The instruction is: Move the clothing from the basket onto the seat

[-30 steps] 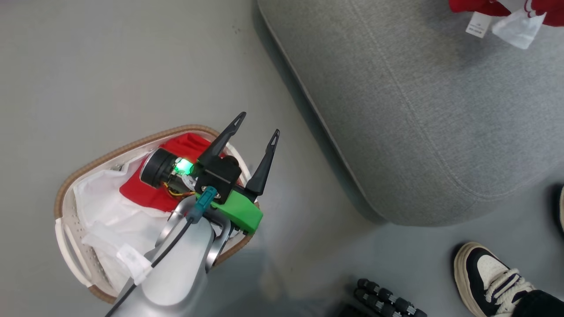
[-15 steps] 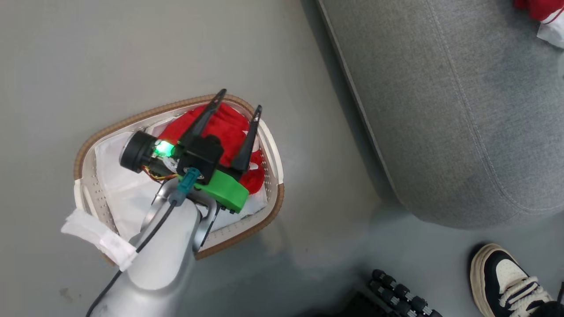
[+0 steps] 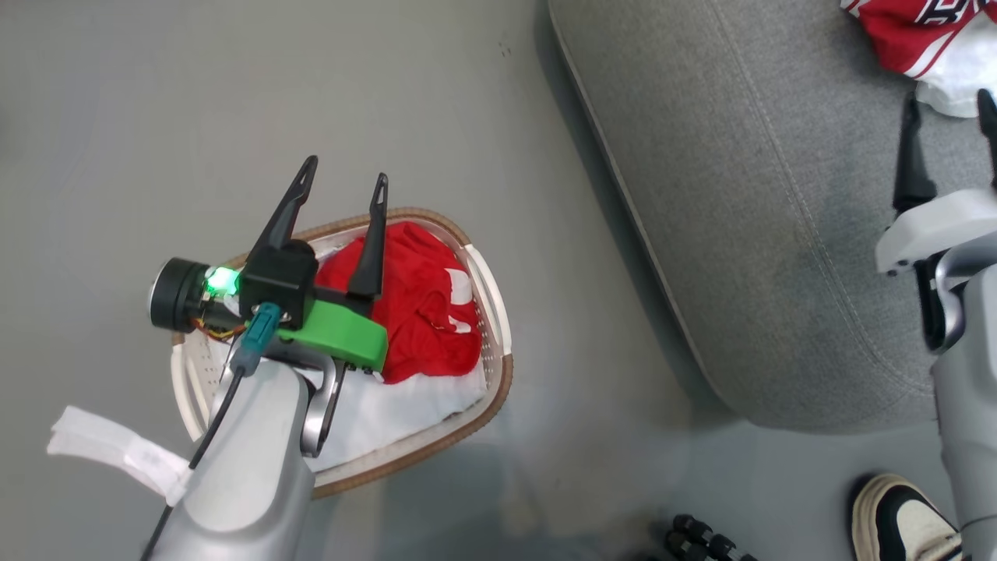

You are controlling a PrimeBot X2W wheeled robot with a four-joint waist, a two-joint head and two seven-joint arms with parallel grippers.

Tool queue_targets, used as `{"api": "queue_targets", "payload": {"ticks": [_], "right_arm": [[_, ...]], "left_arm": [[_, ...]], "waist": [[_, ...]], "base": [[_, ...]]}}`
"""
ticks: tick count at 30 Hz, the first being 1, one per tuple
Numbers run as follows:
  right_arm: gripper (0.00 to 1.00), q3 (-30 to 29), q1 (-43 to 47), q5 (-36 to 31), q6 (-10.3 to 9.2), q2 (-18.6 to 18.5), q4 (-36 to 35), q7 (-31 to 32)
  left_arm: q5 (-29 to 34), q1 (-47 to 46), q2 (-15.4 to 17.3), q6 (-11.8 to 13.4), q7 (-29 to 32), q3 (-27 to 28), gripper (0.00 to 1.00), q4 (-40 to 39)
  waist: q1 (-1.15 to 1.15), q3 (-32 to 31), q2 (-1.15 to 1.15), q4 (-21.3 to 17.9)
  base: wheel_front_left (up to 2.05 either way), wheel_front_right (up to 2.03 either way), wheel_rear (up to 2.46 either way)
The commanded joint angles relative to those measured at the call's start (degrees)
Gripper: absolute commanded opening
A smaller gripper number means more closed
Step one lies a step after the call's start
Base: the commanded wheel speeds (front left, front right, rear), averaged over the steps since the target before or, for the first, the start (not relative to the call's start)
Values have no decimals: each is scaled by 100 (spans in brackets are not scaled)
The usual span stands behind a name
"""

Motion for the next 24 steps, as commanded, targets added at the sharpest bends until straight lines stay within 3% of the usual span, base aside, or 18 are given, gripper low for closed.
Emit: {"api": "queue_targets", "payload": {"ticks": [1,10,24], "right_arm": [[100,233,262,162,-8,39,-212,-28],[100,906,680,631,-8,240,-920,-29],[100,1284,1083,825,-8,566,-1024,-28]], "left_arm": [[-21,226,-50,41,3,117,100,-99],[-36,791,-219,87,3,515,100,-281],[-113,1417,-286,304,3,1161,100,-274]], "waist": [[0,-354,0,184],[0,-900,0,711],[0,-1560,0,1390]], "base": [[0,0,0],[0,0,0],[0,0,0]]}}
